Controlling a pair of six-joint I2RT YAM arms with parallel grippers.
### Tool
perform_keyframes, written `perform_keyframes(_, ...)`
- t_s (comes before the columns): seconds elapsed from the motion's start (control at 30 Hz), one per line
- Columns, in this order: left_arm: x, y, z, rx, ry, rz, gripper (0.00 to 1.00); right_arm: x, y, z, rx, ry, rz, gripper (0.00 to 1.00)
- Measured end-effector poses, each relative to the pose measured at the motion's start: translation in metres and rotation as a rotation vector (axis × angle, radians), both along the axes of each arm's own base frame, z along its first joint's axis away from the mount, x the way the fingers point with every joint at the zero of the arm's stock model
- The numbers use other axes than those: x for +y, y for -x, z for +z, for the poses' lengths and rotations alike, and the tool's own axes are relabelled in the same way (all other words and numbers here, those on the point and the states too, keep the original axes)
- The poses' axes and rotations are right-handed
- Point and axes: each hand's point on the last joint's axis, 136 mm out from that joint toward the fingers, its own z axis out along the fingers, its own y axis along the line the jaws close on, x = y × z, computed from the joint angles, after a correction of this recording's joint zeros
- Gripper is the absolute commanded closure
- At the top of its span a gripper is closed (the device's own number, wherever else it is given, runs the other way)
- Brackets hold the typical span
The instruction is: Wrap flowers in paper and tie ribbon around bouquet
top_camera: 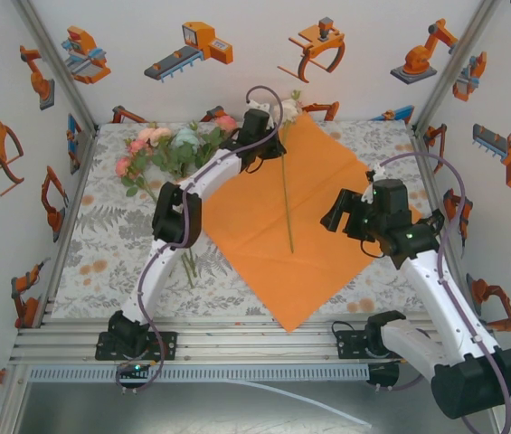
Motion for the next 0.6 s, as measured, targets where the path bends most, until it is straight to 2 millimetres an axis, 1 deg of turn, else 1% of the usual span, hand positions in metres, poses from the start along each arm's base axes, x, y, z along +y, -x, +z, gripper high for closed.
perform_keyframes(0.13,0.000,-0.001,-0.017,0.023,-0.015,0.000,1.00,0.000,0.001,0.001,-0.004,0.000,-0.001,0.25)
perform_keyframes(0.23,-0.001,-0.002,-0.027,0.034,-0.022,0.003,0.91,-0.001,0.002,0.001,-0.001,0.002,-0.003,0.25)
perform_keyframes(0.33,-0.001,-0.004,-0.039,0.046,-0.026,0.009,0.88,-0.003,0.004,0.001,0.000,0.006,-0.007,0.25)
perform_keyframes(0.37,0.000,-0.005,-0.042,0.051,-0.029,0.010,0.84,-0.003,0.005,0.001,0.002,0.008,-0.009,0.25)
perform_keyframes(0.43,0.002,-0.006,-0.047,0.056,-0.034,0.012,0.79,-0.004,0.006,0.001,0.004,0.012,-0.012,0.25)
perform_keyframes(0.53,0.005,-0.008,-0.048,0.059,-0.036,0.018,0.79,-0.005,0.008,0.002,0.001,0.013,-0.015,0.25)
perform_keyframes(0.6,0.006,-0.009,-0.047,0.058,-0.036,0.019,0.77,-0.006,0.010,0.003,0.000,0.013,-0.015,0.25)
